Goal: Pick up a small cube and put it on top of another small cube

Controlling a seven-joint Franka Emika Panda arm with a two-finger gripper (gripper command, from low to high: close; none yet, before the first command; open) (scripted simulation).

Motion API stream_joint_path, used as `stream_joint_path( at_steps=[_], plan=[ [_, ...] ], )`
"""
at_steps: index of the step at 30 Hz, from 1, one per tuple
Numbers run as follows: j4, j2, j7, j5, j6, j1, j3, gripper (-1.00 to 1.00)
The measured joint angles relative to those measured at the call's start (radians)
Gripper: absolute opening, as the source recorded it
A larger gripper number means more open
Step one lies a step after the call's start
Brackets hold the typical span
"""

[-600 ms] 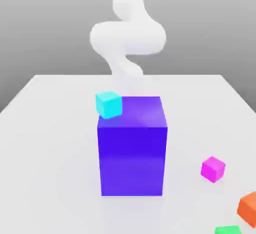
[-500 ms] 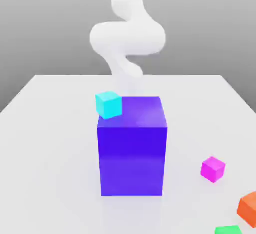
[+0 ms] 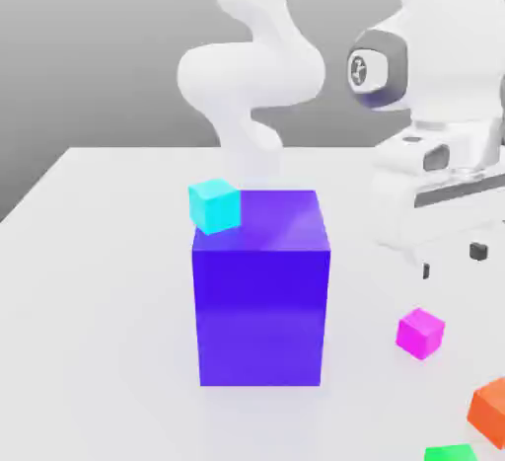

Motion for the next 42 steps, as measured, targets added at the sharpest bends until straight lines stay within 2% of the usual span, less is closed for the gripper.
stream_joint_path(
  at_steps=[3, 9, 10, 16, 18, 24, 40, 42],
  plan=[
    [-0.051, 0.113, 0.048, -0.065, 0.066, 0.046, 0.016, 0.0],
    [-0.025, 0.333, 0.186, -0.249, 0.229, 0.188, -0.156, 0.0],
    [-0.018, 0.364, 0.201, -0.268, 0.253, 0.213, -0.185, -1.0],
    [-0.015, 0.379, 0.211, -0.28, 0.267, 0.227, -0.201, -1.0],
    [-0.022, 0.347, 0.197, -0.262, 0.241, 0.2, -0.17, -1.0],
    [-0.047, 0.165, 0.04, -0.075, 0.086, 0.134, -0.068, -1.0],
    [0.509, 0.384, -0.486, -0.078, -0.255, -0.063, -0.126, -1.0],
    [0.554, 0.432, -0.519, -0.087, -0.252, -0.074, -0.136, -1.0]
  ],
)
